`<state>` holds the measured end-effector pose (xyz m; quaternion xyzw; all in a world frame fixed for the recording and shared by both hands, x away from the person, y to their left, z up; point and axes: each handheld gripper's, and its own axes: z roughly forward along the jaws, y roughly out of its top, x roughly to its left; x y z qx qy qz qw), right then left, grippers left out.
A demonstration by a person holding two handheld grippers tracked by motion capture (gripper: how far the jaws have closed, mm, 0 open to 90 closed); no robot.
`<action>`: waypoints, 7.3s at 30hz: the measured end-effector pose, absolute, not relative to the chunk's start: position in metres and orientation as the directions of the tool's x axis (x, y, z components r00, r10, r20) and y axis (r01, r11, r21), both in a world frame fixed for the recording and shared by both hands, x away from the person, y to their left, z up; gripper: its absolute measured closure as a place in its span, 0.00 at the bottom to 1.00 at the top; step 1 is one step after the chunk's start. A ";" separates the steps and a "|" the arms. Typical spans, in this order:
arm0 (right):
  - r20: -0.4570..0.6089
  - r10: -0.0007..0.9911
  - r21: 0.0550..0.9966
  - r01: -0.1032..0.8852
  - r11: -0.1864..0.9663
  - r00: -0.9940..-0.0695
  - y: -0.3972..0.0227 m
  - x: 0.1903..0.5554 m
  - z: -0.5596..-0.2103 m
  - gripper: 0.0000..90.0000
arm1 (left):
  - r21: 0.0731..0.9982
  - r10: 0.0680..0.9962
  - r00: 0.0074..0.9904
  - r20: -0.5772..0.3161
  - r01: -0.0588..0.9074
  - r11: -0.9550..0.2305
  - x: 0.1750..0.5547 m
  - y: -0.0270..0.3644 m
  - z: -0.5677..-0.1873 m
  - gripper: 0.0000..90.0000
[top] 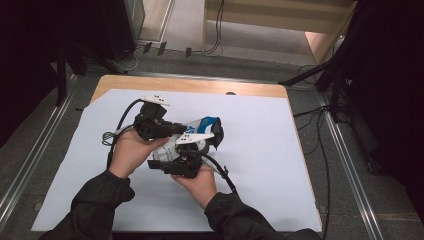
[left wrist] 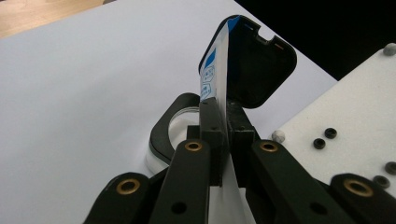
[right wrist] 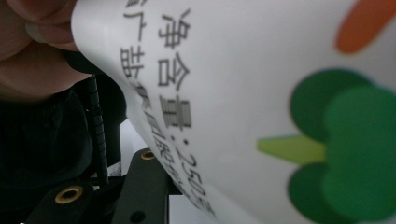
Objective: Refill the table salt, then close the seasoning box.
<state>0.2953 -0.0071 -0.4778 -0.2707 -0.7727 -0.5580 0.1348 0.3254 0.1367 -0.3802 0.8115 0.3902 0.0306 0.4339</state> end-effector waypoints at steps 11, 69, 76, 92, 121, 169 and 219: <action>0.506 0.272 0.790 0.567 0.233 -0.818 -0.007 0.295 -0.478 0.71 | 0.730 0.658 0.699 -0.282 0.601 -0.325 0.325 0.136 -0.380 1.00; 0.319 0.320 0.819 0.430 0.381 -0.892 -0.008 0.290 -0.506 0.73 | 0.697 0.611 0.709 -0.353 0.635 -0.333 0.331 0.150 -0.399 0.93; 0.310 0.323 0.820 0.424 0.385 -0.894 -0.009 0.289 -0.511 0.73 | 0.697 0.605 0.714 -0.352 0.631 -0.340 0.333 0.147 -0.399 0.92; 0.294 0.330 0.821 0.413 0.394 -0.897 -0.014 0.288 -0.519 0.73 | 0.700 0.579 0.738 -0.347 0.614 -0.365 0.338 0.138 -0.400 0.89; 0.274 0.363 0.822 0.413 0.393 -0.891 -0.015 0.288 -0.522 0.70 | 0.709 0.593 0.724 -0.352 0.620 -0.335 0.327 0.179 -0.391 1.00; 0.287 0.384 0.817 0.433 0.381 -0.878 -0.008 0.291 -0.518 0.62 | 0.792 0.579 0.756 -0.305 0.539 -0.287 0.297 0.220 -0.358 1.00; 0.285 0.565 0.805 0.513 0.297 -0.775 -0.169 0.312 -0.482 0.57 | 0.787 0.756 0.609 -0.241 0.578 -0.216 0.375 0.245 -0.405 1.00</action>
